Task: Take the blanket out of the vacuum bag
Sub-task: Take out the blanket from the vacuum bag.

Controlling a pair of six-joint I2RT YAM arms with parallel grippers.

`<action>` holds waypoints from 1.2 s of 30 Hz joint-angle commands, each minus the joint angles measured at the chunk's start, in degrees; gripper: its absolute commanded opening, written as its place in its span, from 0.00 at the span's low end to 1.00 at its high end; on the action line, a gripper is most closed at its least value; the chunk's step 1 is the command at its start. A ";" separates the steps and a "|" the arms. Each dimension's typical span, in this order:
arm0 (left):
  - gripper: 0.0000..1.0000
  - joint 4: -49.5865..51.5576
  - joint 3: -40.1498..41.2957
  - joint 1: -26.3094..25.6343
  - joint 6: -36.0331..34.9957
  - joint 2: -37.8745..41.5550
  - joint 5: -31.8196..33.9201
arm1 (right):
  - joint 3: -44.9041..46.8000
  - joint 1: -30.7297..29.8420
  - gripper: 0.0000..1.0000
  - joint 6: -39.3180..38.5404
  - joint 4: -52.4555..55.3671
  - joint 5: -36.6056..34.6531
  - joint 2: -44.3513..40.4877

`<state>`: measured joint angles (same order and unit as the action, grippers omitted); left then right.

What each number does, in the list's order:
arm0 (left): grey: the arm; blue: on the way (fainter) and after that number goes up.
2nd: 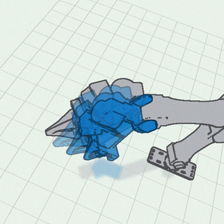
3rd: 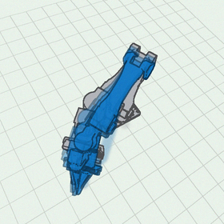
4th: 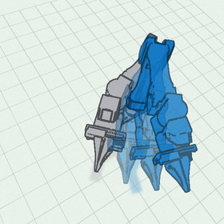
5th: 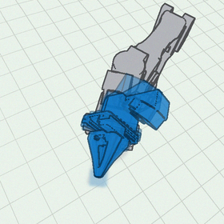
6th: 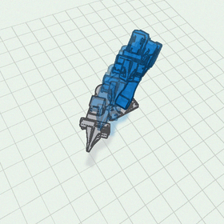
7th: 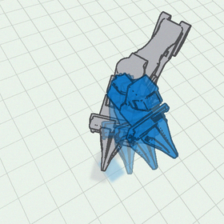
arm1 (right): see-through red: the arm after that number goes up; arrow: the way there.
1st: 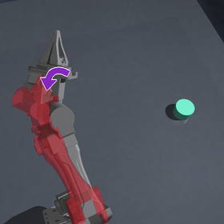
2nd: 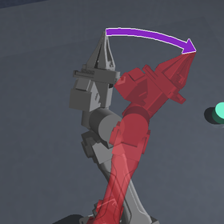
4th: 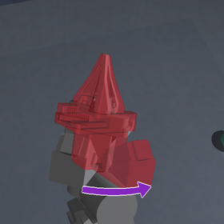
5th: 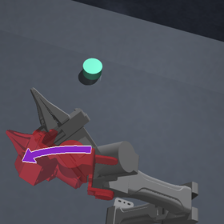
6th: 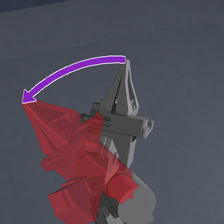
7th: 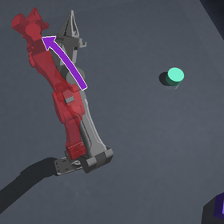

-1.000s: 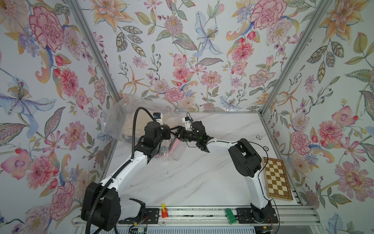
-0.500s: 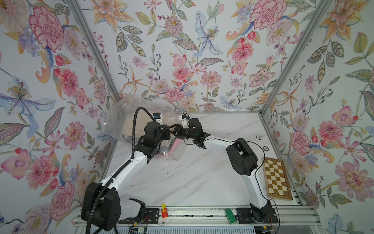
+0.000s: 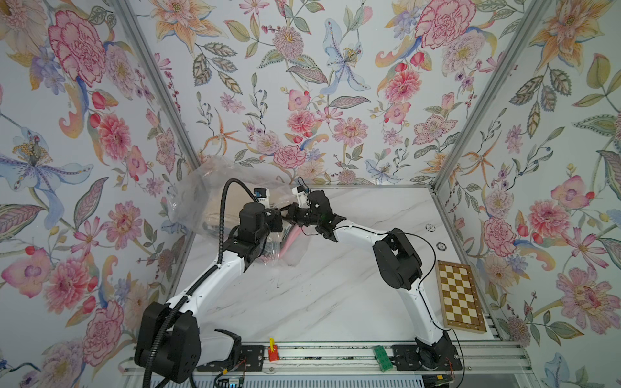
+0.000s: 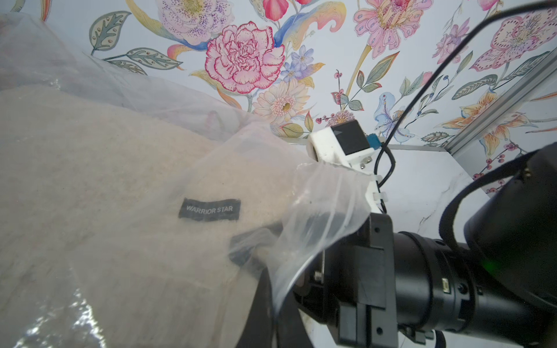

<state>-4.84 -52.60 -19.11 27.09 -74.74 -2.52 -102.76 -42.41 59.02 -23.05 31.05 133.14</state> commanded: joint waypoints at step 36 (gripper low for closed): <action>0.00 -3.86 3.03 4.61 1.85 0.21 2.03 | 27.91 2.98 0.59 0.21 -13.94 0.15 -16.72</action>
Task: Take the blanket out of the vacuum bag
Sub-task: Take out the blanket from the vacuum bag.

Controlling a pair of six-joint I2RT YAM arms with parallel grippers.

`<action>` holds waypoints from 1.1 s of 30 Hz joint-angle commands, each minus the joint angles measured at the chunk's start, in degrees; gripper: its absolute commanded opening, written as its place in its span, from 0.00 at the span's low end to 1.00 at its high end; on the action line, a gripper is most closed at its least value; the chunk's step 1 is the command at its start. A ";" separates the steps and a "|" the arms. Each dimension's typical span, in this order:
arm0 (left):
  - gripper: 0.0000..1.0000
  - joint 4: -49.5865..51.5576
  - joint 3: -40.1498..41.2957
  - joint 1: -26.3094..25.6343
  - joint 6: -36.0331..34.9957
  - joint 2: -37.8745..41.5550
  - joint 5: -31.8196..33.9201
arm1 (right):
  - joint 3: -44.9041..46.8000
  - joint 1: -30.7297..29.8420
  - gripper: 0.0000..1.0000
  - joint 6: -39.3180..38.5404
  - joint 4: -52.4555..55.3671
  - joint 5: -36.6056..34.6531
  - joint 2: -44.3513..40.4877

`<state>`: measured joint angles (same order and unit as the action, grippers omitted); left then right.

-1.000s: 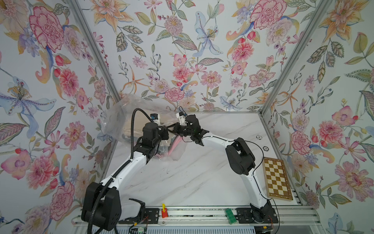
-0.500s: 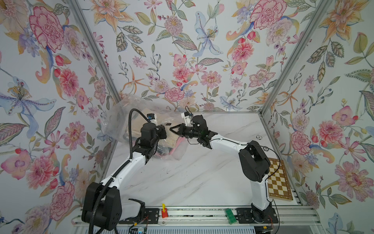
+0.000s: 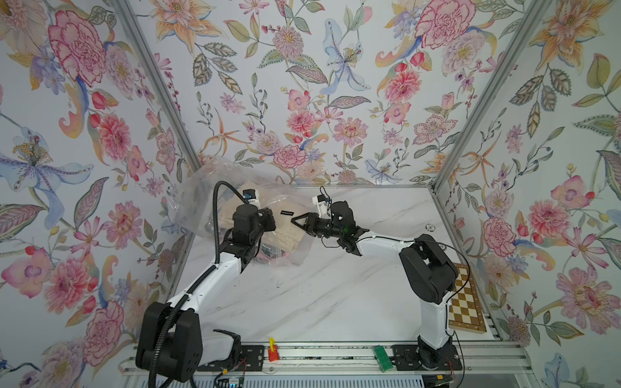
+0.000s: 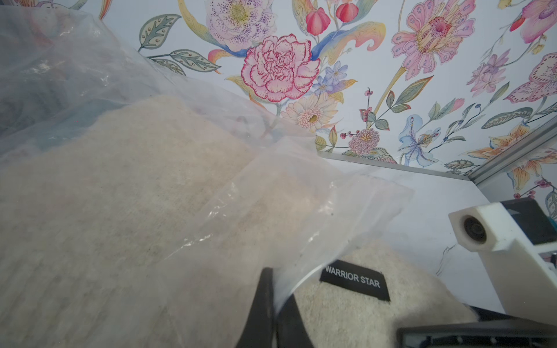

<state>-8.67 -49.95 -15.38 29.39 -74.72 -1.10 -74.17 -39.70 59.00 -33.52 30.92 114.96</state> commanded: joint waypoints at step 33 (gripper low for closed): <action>0.00 -0.19 -0.08 3.08 1.55 -1.25 -0.13 | -10.08 -0.16 0.00 0.56 -0.73 5.47 2.91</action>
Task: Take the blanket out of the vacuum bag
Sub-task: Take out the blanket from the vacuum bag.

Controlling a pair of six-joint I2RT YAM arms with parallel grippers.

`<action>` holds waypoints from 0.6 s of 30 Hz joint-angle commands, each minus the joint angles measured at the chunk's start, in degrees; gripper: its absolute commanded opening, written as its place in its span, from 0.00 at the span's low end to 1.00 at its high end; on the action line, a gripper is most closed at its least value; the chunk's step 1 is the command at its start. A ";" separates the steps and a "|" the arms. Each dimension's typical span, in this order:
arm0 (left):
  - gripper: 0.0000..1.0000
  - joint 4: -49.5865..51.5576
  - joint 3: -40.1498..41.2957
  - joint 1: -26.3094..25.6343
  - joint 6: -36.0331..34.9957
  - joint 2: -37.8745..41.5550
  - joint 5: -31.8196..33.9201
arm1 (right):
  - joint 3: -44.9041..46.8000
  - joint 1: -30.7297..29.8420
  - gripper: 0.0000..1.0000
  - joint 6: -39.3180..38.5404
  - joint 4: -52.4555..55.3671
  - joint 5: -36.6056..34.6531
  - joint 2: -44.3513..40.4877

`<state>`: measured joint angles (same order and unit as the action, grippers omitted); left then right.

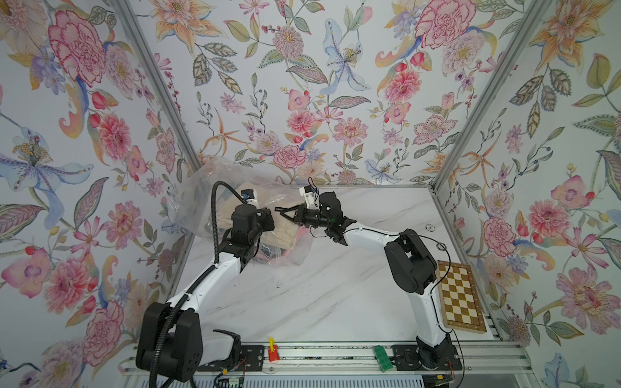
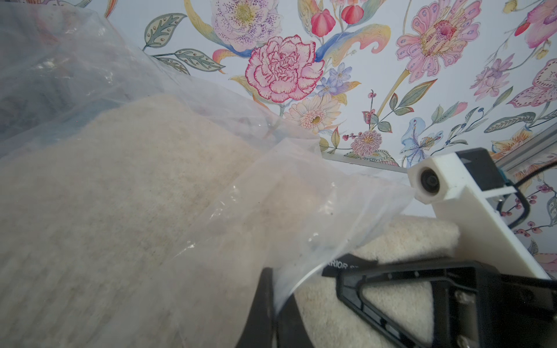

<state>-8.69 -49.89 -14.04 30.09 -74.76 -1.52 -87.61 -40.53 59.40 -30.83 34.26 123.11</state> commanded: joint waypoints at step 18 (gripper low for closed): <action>0.00 0.91 -2.06 3.06 0.24 -1.75 1.33 | 23.60 5.89 0.00 1.47 -0.46 5.55 -23.38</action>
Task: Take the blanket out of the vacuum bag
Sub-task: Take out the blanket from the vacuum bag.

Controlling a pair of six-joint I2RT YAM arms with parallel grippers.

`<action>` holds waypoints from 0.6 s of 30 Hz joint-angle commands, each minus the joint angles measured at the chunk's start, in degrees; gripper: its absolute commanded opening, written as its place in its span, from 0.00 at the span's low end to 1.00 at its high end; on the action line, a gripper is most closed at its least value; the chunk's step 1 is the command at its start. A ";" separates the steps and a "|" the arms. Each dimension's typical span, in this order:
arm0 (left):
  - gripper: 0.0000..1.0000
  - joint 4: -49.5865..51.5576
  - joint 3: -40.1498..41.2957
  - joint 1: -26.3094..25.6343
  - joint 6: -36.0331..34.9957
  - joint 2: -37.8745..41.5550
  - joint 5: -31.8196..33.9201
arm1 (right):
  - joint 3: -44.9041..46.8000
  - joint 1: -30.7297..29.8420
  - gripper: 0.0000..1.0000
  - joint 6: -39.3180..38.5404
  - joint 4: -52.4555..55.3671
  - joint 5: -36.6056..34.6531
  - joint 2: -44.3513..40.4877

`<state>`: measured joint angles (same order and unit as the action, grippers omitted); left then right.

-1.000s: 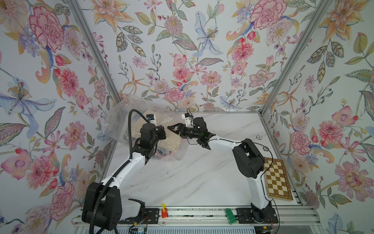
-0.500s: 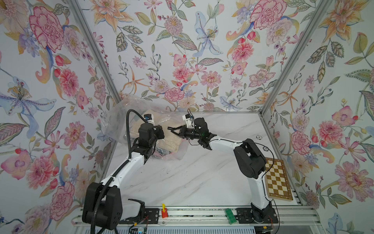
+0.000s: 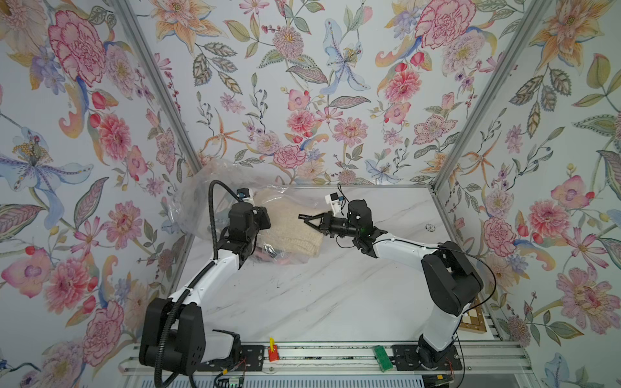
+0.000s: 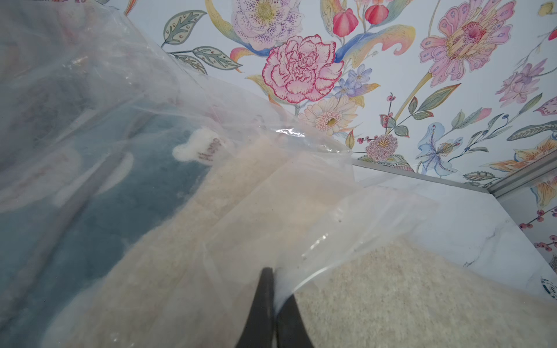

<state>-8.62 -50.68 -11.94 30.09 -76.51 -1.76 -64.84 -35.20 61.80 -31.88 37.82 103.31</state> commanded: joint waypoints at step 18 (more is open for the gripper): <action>0.00 -1.80 0.40 1.20 0.50 0.56 -0.87 | 3.70 9.53 0.00 -7.24 18.56 5.62 -14.91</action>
<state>-8.78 -50.65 -11.88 30.09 -76.51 -2.74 -60.97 -26.37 57.52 -16.82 41.01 90.26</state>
